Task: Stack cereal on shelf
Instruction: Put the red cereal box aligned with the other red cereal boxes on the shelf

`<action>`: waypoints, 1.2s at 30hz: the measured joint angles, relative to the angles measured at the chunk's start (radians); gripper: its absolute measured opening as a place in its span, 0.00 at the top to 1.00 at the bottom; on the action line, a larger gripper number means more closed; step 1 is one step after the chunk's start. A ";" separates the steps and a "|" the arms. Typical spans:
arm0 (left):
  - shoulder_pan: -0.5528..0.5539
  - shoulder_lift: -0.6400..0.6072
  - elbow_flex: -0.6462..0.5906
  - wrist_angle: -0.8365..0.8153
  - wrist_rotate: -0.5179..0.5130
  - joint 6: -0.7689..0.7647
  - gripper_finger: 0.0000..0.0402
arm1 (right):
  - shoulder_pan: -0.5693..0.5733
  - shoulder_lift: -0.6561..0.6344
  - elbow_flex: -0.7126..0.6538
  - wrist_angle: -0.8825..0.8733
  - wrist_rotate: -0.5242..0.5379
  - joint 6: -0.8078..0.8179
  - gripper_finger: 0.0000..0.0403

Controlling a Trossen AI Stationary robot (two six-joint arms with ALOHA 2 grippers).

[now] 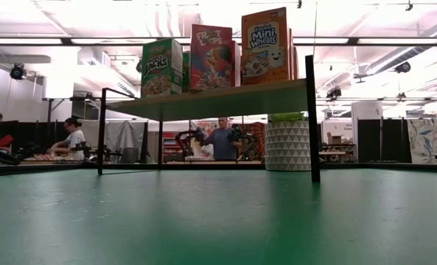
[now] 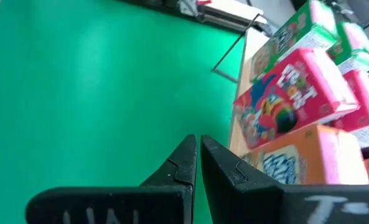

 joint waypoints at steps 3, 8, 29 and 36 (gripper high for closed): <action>-0.040 -0.030 -0.089 0.084 -0.061 -0.011 0.63 | -0.041 0.000 0.000 0.027 -0.009 -0.017 0.97; -0.084 -0.092 -0.241 0.232 -0.144 -0.011 0.63 | -0.132 0.000 0.005 0.029 -0.073 -0.023 0.97; -0.087 -0.450 -0.649 0.671 -0.151 0.138 0.63 | -0.395 0.128 0.240 0.071 -0.277 -0.233 0.97; -0.086 -0.504 -0.683 0.670 -0.147 0.140 0.63 | -0.431 0.247 0.447 -0.051 -0.277 -0.289 0.97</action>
